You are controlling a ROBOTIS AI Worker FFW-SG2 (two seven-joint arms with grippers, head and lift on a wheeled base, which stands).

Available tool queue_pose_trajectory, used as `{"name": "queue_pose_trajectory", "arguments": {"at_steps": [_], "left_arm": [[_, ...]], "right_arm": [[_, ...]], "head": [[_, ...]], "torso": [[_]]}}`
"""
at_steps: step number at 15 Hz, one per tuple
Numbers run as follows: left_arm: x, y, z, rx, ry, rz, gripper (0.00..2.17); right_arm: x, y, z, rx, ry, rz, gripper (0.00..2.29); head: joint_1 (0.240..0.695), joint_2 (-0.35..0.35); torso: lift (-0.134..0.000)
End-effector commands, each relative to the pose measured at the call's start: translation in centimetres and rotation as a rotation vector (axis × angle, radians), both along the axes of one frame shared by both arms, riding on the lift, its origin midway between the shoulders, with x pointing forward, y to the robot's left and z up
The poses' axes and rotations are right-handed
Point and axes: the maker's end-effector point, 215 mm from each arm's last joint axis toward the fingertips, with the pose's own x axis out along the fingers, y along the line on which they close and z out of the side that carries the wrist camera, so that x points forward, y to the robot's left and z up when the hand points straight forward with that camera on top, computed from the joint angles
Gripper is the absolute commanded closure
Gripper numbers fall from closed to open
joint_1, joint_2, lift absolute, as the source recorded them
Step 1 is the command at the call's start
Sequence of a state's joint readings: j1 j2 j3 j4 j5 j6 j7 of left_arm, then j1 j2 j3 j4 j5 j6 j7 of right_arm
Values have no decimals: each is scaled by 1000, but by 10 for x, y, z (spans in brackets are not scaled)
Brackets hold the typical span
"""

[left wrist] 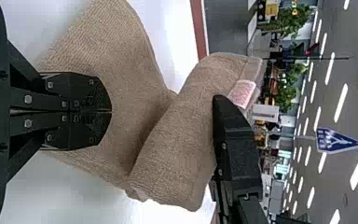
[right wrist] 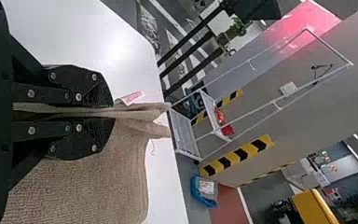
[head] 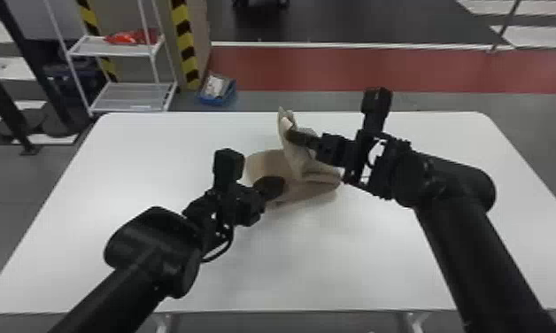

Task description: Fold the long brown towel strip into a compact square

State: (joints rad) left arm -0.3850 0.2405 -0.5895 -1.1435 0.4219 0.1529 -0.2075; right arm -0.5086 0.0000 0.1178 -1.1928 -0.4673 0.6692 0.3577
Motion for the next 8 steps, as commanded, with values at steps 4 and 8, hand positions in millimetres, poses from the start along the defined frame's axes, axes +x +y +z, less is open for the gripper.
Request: {"name": "queue_pose_trajectory", "arguments": {"at_steps": [4,8], "left_arm": [[-1,0,1,-8,0,-1,1561],[-3,-1,-2,-8,5,-7,1561]], "right_arm": [[-5,7,-26,-75,1,17,1031],[-2,12,-25,-72,-34,18,1031]], "head": [[695,15],[695,18]], "torso": [[-120],[-120]]}}
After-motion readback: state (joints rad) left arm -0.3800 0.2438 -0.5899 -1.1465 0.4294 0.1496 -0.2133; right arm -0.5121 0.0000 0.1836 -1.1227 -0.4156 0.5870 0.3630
